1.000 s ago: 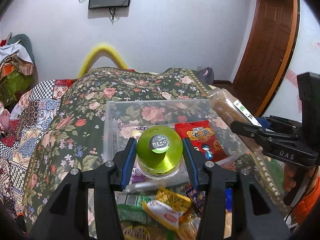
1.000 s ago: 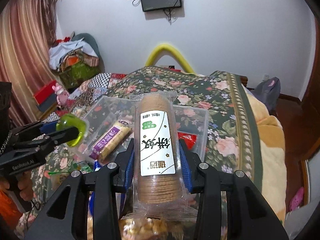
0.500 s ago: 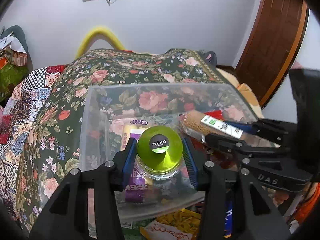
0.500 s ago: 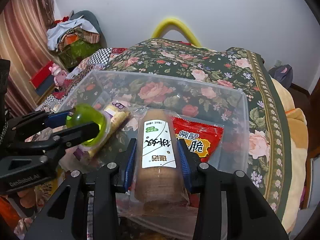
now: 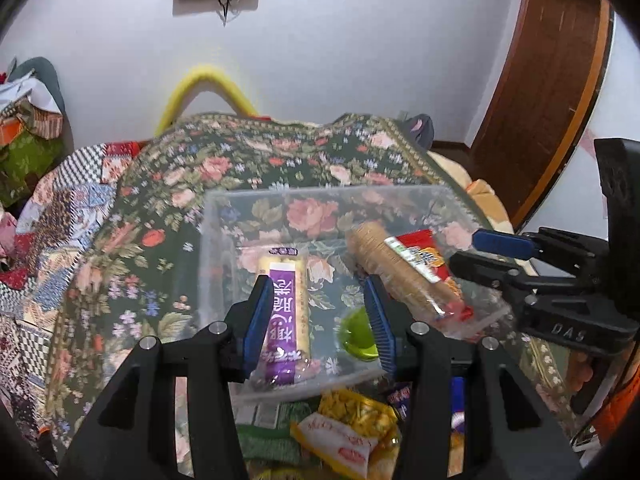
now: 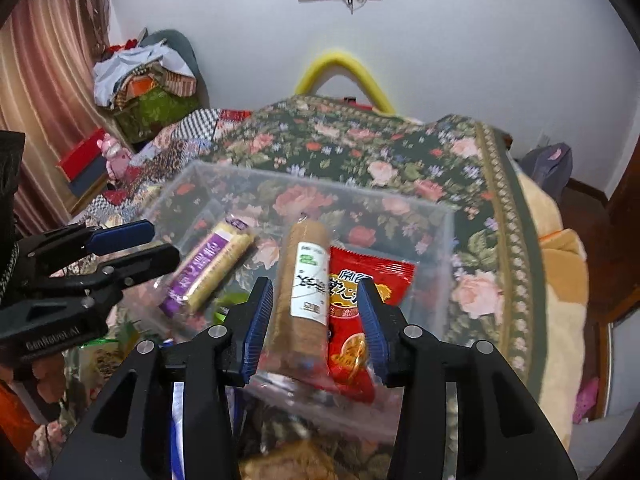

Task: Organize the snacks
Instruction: 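Lower green jar and brown biscuit roll into the clear box, open both tools, then grasp round-biscuit bag with left tool while right tool grasps orange cookie bag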

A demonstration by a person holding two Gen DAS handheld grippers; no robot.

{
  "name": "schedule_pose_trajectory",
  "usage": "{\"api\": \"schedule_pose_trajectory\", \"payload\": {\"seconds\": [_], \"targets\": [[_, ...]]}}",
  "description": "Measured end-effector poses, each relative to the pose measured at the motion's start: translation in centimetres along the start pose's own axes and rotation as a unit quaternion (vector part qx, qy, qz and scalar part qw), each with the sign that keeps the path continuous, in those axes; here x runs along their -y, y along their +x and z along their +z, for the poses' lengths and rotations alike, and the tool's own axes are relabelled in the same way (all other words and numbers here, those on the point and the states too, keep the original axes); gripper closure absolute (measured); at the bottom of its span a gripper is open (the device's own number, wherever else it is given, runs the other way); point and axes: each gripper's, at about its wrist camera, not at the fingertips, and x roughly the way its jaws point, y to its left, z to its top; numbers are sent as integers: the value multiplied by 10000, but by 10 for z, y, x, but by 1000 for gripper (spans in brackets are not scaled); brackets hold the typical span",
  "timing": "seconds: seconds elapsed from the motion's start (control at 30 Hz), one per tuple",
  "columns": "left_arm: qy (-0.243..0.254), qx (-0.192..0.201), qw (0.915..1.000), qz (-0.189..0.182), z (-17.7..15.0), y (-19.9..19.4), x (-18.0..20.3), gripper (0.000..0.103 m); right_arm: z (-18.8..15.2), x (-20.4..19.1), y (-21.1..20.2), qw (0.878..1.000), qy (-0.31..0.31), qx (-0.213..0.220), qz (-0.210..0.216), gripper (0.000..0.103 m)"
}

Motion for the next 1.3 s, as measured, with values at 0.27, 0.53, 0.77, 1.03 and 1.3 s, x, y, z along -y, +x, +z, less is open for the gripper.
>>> {"api": "schedule_pose_trajectory", "payload": {"seconds": [0.27, 0.53, 0.77, 1.03, 1.3], "targets": [[129, 252, 9996, 52, -19, -58, 1, 56, -13, -6, -54, 9989, -61, 454, -75, 58], [106, 102, 9998, 140, -60, -86, -3, 47, -50, -5, -87, 9978, 93, 637, -132, 49], [-20, -94, 9997, 243, -107, -97, -6, 44, -98, -3, -87, 9989, 352, 291, -101, 43], [-322, -339, 9986, 254, -143, -95, -13, 43, -144, -6, -61, 9980, 500, -376, -77, 42], [-540, -415, 9969, 387, -140, -83, -18, 38, -159, -11, -43, 9966, 473, -674, 43, 41]]}}
